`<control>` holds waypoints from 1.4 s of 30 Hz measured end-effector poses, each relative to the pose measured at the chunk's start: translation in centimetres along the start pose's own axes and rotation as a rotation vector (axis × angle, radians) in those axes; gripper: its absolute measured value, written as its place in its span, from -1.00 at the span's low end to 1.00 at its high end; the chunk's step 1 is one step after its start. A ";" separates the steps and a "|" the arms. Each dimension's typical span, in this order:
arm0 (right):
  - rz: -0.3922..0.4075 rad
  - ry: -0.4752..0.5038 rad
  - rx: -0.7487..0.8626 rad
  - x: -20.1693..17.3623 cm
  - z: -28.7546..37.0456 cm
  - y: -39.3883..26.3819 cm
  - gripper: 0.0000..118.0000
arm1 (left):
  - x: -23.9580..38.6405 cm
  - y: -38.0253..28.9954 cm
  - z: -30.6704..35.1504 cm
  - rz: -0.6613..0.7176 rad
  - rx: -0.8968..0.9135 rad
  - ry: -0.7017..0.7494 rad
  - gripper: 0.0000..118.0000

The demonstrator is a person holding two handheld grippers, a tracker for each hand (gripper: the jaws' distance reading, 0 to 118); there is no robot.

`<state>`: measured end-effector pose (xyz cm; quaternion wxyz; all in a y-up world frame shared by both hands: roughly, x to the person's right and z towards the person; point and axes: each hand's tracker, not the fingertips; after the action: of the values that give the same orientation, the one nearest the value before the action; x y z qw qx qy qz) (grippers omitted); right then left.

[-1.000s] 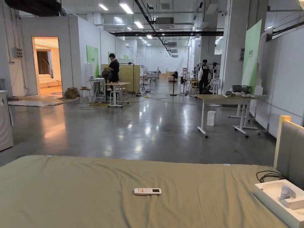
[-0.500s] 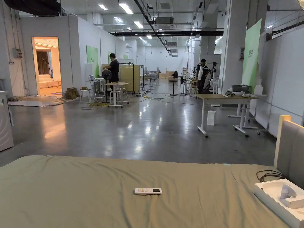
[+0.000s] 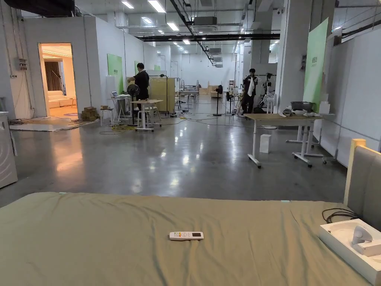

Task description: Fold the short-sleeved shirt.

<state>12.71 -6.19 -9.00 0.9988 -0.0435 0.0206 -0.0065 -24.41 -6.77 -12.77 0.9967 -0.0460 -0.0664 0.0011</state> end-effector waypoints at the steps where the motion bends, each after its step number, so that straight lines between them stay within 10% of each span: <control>1: 0.010 0.001 -0.003 0.0 -0.1 0.0 1.00 | 0.0 0.0 0.0 0.002 0.005 0.002 0.53; 42: 0.047 0.007 -0.003 -0.9 0.0 0.2 1.00 | 0.2 0.1 0.2 -0.004 -0.001 -0.006 0.53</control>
<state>11.78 -5.95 -8.95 0.9986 -0.0444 0.0252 0.0169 -24.29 -6.65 -12.56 0.9965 -0.0466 -0.0697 -0.0007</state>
